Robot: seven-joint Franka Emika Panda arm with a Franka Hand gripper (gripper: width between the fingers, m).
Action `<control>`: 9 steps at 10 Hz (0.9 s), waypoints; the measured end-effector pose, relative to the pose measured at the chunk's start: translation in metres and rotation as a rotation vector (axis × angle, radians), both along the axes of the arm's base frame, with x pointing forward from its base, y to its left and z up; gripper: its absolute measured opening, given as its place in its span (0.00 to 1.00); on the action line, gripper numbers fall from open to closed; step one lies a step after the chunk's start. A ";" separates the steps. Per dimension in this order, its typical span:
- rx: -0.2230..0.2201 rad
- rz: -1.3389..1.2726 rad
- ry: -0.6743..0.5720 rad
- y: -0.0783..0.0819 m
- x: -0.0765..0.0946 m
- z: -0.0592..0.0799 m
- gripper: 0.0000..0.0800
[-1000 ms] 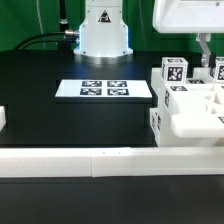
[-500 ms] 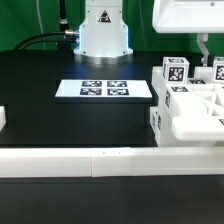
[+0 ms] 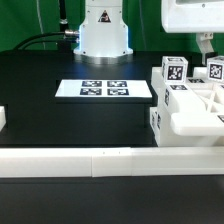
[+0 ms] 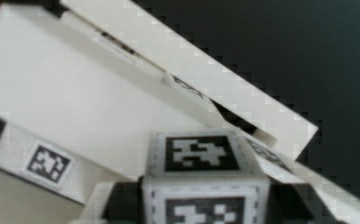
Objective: Assemble chair
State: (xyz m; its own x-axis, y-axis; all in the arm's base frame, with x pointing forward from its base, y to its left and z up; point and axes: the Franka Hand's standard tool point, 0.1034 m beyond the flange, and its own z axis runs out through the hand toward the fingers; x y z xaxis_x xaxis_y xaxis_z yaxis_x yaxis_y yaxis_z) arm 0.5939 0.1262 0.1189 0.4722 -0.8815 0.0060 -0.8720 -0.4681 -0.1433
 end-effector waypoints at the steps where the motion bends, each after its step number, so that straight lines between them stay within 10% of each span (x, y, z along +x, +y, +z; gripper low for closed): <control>1: 0.010 -0.052 0.003 0.001 0.000 0.000 0.36; 3: 0.010 -0.038 0.003 0.001 0.000 -0.001 0.37; 5: -0.002 0.063 0.010 0.003 0.000 0.000 0.76; 9: -0.044 0.393 -0.014 0.004 0.001 0.000 0.81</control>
Offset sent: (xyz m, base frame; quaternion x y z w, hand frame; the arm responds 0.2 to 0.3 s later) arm 0.0000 0.0000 0.0000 0.0000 0.0000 -0.0650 0.9979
